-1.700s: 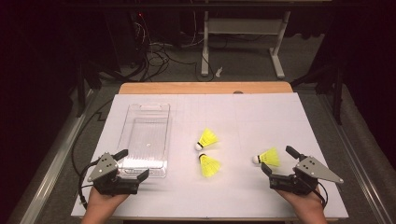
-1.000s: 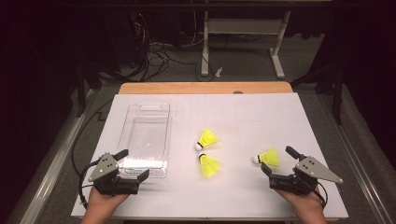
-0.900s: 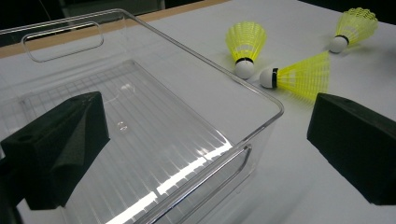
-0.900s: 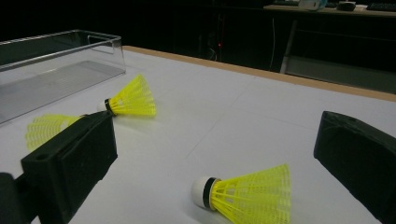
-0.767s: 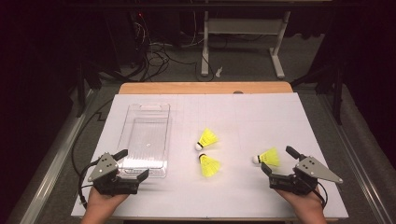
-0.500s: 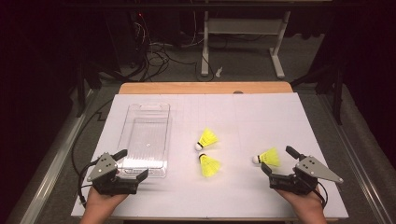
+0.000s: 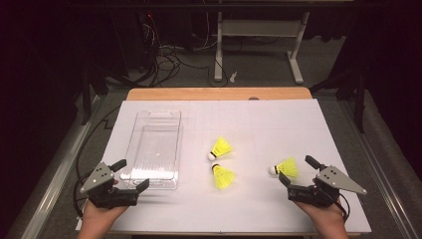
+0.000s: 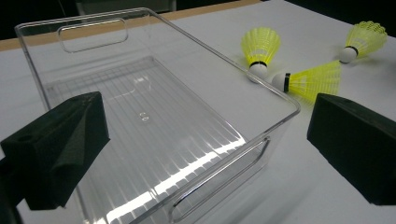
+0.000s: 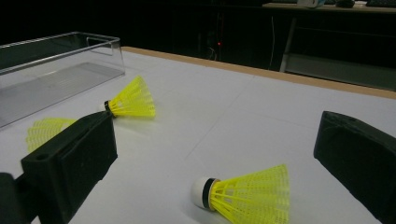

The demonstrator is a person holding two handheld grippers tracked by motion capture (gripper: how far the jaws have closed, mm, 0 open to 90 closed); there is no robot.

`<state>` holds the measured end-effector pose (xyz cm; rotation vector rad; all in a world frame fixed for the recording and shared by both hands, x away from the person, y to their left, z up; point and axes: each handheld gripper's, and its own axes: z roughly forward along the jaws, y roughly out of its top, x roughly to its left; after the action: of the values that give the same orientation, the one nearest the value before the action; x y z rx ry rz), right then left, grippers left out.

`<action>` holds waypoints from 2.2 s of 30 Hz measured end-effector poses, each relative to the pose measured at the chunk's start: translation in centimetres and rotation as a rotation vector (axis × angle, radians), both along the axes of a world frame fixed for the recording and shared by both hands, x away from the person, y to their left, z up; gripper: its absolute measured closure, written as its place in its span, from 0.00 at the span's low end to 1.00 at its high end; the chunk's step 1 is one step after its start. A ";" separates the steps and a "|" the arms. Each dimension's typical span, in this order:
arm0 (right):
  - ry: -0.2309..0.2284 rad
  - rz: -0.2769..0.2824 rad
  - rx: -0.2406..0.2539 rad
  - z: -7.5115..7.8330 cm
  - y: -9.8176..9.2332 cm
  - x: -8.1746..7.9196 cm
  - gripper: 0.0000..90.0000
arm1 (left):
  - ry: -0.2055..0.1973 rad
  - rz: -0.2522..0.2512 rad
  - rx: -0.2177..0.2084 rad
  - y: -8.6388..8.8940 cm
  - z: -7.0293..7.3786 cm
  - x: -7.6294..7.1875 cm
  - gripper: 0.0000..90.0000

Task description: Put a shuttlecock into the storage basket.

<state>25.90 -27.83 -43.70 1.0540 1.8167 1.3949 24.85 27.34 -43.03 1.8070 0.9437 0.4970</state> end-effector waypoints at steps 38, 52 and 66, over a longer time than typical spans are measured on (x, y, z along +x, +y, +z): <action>0.009 0.024 -0.027 0.2 0.7 0.3 0.00 | 0.026 0.151 -0.029 5.9 -0.5 -0.7 0.01; 0.012 0.010 -0.019 0.0 0.8 0.3 0.00 | 0.155 0.150 0.059 4.6 -0.9 -1.3 0.00; 0.023 0.022 -0.034 -0.1 0.9 0.6 0.00 | 0.349 0.155 0.115 4.8 -2.7 -0.6 0.01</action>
<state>26.52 -26.95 -43.83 1.0400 1.8676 1.3649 24.24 32.12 -45.77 1.9720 1.3242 0.3417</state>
